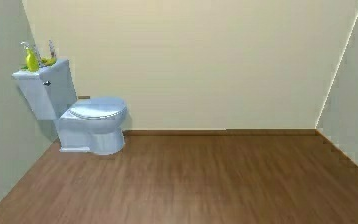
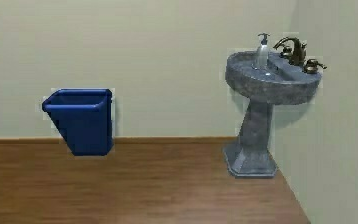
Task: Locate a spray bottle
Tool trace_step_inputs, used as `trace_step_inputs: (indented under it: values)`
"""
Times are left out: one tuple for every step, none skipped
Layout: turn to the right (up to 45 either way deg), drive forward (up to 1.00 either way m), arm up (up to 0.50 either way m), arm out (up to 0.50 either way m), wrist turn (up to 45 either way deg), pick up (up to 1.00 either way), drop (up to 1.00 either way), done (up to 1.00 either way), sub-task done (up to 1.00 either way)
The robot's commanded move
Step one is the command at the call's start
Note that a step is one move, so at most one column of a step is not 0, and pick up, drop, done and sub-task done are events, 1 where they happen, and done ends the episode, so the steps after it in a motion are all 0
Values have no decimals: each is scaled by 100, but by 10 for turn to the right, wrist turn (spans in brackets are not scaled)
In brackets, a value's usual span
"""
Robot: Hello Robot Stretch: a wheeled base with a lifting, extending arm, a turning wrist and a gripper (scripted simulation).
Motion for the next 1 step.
trace_step_inputs:
  values:
    - [-420, 0, 0, 0, 0, 0, 0, 0, 0]
